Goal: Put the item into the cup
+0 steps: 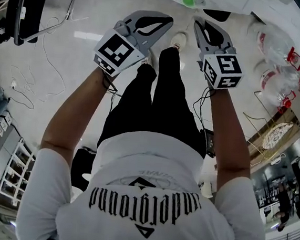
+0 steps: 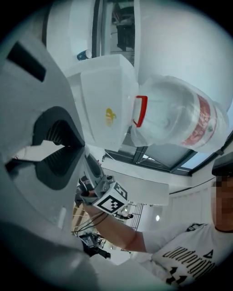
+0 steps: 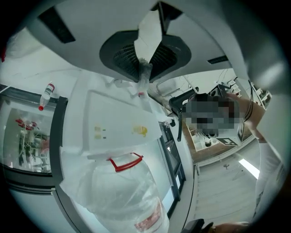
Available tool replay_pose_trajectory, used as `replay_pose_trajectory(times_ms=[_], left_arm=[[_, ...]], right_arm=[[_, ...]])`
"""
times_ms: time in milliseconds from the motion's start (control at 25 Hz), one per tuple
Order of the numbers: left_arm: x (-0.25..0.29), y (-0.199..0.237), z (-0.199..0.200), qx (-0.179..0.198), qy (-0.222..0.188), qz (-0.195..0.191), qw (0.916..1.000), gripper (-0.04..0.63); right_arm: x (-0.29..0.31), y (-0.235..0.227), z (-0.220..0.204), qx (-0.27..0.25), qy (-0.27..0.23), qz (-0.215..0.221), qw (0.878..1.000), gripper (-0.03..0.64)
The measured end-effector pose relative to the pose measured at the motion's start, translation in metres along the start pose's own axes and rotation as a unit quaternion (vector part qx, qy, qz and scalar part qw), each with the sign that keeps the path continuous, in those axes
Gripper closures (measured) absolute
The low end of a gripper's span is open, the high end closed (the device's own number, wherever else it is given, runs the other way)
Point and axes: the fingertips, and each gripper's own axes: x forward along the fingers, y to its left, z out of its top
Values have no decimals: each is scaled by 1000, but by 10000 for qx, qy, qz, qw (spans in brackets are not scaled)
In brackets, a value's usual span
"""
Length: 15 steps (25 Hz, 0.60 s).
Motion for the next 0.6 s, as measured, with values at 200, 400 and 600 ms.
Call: replay_pose_trajectory(times_ms=[200,400,600], left_arm=[[17,19,-28,-137,137,31,9998,580],[31,34,-53,-252,217,134,9994,581],[41,45,-69,-282,206,195,9992,580]], right_arm=[[28,-23,-24,-24,136,-120,9998,552],[54,-44,-49,40,274,-232,9993,552],[80,-51,-69,74,394,-276,9988,552]])
